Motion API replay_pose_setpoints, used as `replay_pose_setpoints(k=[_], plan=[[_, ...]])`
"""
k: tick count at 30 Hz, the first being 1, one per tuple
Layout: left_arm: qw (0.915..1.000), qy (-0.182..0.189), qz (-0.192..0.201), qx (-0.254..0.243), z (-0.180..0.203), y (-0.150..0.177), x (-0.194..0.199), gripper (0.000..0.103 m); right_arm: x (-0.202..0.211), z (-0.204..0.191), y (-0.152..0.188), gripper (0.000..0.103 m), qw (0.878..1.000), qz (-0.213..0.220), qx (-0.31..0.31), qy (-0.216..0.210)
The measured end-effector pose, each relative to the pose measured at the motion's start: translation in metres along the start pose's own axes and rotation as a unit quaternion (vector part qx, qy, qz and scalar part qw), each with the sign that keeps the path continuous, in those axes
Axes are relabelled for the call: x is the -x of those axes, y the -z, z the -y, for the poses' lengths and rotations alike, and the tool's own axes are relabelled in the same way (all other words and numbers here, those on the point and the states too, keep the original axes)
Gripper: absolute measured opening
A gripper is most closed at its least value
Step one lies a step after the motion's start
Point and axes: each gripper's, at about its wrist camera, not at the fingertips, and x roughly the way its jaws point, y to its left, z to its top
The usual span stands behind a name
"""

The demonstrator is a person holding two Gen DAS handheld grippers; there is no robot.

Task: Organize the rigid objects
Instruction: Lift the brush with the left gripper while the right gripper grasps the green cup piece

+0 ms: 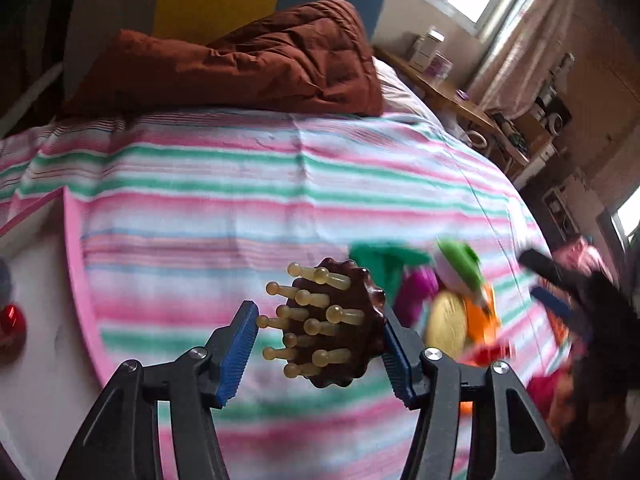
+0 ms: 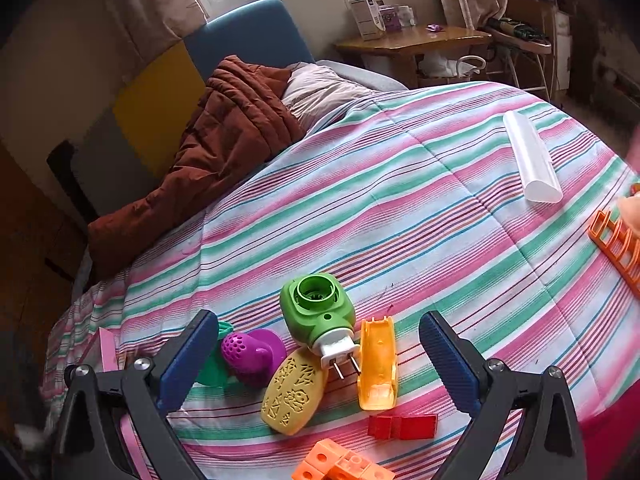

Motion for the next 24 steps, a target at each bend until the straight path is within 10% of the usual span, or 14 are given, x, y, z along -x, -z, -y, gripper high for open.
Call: replay_pose_setpoints(k=[13,18,24], plan=[[0.9993,0.007,0.008,-0.036,0.013,0.079,0.056,0.060,-0.002,-0.019,0.010,0.100,0.997,-0.018,0.044,-0.059],[0.9993,0.008,0.028,-0.025,0.002,0.084,0.078,0.060,-0.011,-0.057,0.026,0.091,0.981,-0.071,0.108,-0.141],[0.9989,0.001,0.048,0.000,-0.018,0.088,0.098,0.060,-0.040,-0.094,0.038,0.089,0.972,-0.116,0.145,-0.141]])
